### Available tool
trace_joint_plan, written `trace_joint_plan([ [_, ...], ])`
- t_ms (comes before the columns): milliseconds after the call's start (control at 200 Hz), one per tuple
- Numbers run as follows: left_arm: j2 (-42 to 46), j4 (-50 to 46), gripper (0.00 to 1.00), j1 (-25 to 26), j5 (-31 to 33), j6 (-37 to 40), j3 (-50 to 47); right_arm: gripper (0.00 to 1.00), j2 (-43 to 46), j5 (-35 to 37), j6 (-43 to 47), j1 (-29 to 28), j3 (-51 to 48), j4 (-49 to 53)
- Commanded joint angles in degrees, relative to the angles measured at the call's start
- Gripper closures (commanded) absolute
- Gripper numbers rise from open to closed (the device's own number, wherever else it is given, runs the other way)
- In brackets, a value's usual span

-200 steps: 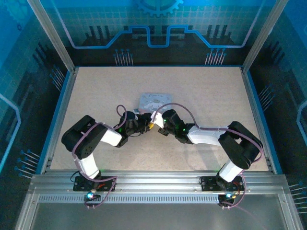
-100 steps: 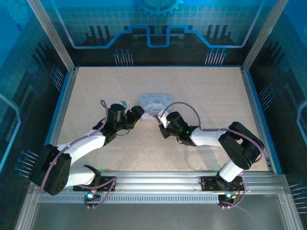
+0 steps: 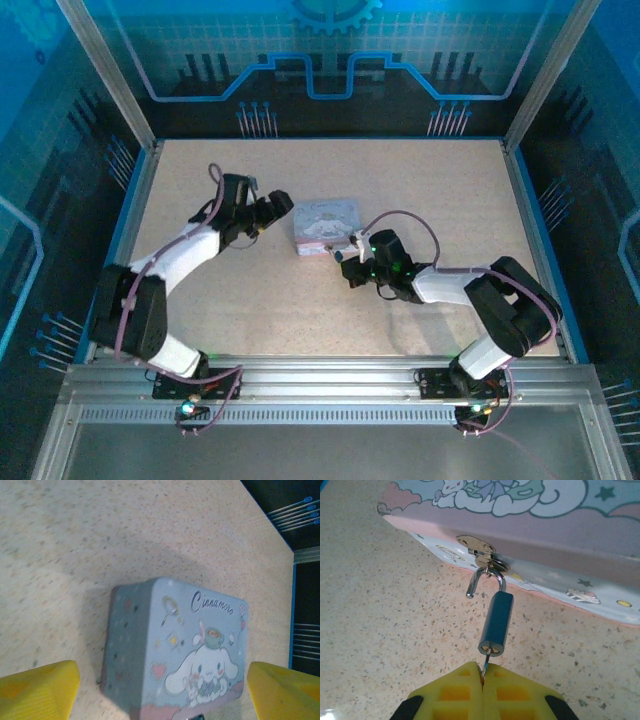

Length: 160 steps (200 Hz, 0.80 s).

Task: Unlock the padlock with the key

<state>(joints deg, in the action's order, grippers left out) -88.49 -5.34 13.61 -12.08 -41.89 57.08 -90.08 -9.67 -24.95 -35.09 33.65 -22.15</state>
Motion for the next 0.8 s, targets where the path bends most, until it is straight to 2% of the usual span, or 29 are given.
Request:
trace_joint_plan([
  [0, -6.0, -6.5, 0.12, -0.4, -5.5, 8.7, 6.3, 1.0, 0.4, -4.3, -5.4, 1.3, -1.6, 0.9],
  [120, -11.3, -7.9, 0.12, -0.4, -8.5, 10.1, 11.4, 0.99, 0.4, -4.9, -7.6, 2.5, -2.2, 2.5],
  [265, -17.0, -13.0, 0.15, 0.4, -9.0, 13.9, 17.0, 0.98, -0.2, -6.0, -8.9, 3.6, -2.6, 4.8],
  [415, -20.4, -12.5, 0.17, 0.5, -11.8, 13.7, 17.7, 0.97, -0.1, -5.3, -9.8, 4.1, -3.2, 5.3],
  [560, -21.8, -12.6, 0.2, 0.7, -11.8, 14.2, 17.6, 0.94, -0.9, -5.5, -10.0, 4.3, -3.5, 5.3],
  [795, -21.9, -11.9, 0.23, 0.8, -11.2, 14.3, 15.0, 0.82, -0.2, -4.9, -9.2, 4.7, -3.7, 6.1],
])
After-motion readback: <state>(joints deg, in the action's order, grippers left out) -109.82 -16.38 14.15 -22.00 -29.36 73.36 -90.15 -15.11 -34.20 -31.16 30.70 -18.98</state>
